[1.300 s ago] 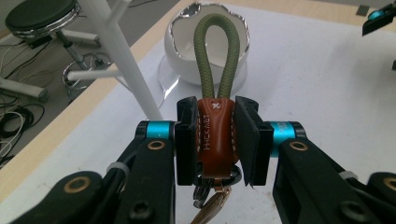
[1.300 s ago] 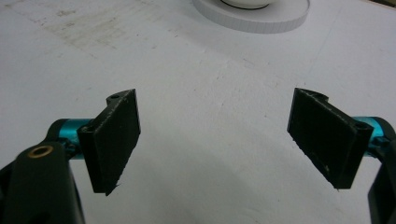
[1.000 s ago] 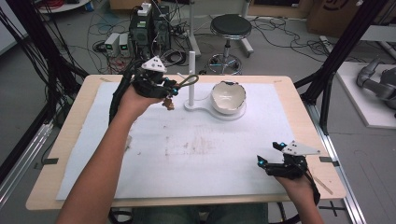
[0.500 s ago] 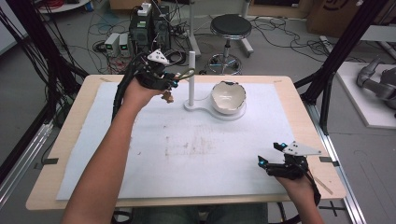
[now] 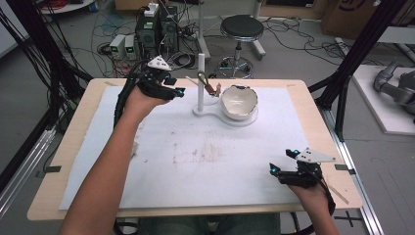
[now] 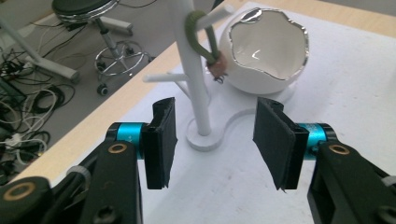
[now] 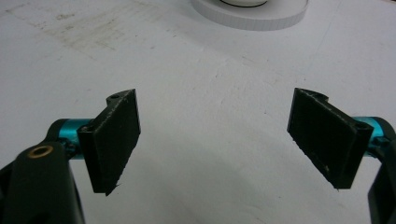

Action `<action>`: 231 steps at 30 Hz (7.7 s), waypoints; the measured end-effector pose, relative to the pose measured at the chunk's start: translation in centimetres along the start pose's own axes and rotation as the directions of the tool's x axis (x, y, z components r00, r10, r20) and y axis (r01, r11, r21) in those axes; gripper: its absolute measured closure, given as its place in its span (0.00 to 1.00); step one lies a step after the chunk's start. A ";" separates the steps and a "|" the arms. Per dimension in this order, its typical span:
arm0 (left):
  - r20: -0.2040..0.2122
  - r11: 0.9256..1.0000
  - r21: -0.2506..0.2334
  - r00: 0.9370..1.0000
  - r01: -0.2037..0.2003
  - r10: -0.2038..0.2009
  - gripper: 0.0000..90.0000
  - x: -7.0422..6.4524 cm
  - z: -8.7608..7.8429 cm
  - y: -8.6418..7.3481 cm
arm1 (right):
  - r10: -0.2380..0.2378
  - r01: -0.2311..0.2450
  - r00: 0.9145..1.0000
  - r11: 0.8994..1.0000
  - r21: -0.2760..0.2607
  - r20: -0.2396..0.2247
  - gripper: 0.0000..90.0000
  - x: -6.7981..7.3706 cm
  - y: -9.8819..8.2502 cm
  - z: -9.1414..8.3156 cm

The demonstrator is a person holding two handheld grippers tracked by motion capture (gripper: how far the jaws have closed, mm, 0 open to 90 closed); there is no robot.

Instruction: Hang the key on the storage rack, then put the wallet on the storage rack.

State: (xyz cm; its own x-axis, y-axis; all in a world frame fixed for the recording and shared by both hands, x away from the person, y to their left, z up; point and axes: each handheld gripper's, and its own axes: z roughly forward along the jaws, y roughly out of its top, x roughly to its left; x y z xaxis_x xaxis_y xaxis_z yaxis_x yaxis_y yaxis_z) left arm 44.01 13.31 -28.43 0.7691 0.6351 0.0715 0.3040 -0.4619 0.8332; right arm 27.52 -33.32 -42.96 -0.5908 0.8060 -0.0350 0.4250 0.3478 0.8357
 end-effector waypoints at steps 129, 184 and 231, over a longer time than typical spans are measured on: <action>-0.286 0.931 0.143 0.914 0.337 -0.287 0.38 -3.7 -8.1 -25.2 | -0.111 0.113 0.991 0.993 0.029 -0.073 0.19 1.7 5.0 7.6; 0.159 0.989 0.102 0.983 -0.111 0.094 0.41 -7.6 4.3 -3.4 | -0.085 0.086 0.996 0.996 0.032 -0.028 0.19 1.6 2.1 3.8; 0.141 0.934 0.312 0.981 -0.172 0.134 0.39 -7.7 20.3 5.9 | -0.093 0.094 0.995 0.995 0.045 -0.039 0.19 1.0 1.6 3.8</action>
State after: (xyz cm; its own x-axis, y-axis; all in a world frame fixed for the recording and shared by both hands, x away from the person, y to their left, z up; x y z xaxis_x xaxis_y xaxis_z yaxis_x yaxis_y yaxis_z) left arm 51.26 -6.87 -35.19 0.8742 0.4742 0.1046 0.3270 -0.7341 0.5951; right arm 30.18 -30.16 -43.74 -0.6542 0.7509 -0.0907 0.3977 0.4435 0.8032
